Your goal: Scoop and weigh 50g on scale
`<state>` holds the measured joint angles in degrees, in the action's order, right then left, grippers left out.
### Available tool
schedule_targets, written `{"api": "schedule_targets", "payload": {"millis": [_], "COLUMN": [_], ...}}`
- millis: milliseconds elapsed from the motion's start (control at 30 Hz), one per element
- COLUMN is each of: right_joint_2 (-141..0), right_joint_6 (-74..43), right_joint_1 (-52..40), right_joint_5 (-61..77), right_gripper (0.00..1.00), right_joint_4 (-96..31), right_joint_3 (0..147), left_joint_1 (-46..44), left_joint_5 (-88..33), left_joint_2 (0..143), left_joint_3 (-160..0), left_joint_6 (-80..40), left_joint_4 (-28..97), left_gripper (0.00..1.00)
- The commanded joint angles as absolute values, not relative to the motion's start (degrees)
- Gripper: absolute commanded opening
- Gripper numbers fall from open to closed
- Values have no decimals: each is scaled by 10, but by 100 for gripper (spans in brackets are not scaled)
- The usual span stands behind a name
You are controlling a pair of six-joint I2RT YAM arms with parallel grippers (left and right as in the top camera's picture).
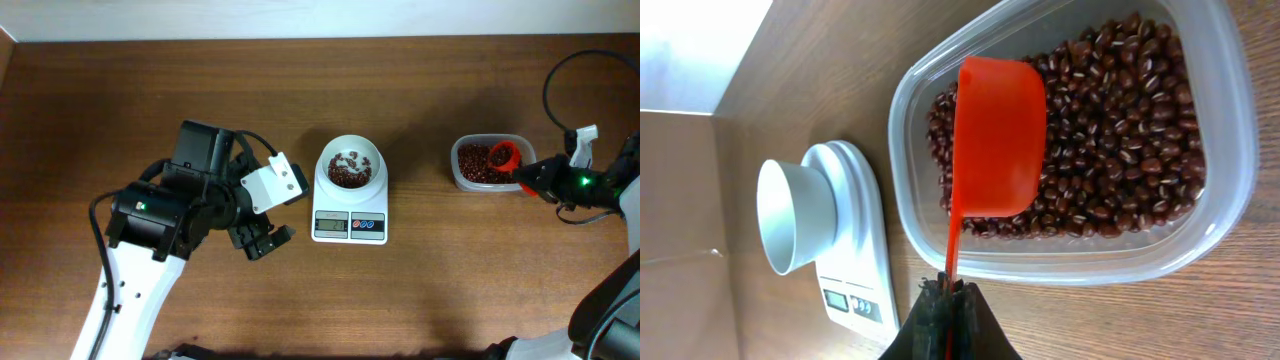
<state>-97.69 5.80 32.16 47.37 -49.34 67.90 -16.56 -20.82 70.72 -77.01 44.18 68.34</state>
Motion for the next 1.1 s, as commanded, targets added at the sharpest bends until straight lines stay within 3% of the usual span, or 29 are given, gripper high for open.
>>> {"api": "schedule_targets", "payload": {"millis": [0, 1067], "right_joint_2": [-965, -965], "right_joint_6": [55, 58], "right_joint_1": [324, 383], "right_joint_5": [496, 654], "right_gripper": [4, 4], "right_joint_4": [-498, -537], "right_joint_3": [674, 674], "left_joint_1": [-163, -163], "left_joint_5": [-216, -216], "left_joint_2": [705, 705], "left_joint_3": [-779, -779], "left_joint_6": [453, 453], "left_joint_4": [685, 685], "left_gripper": [99, 99]}}
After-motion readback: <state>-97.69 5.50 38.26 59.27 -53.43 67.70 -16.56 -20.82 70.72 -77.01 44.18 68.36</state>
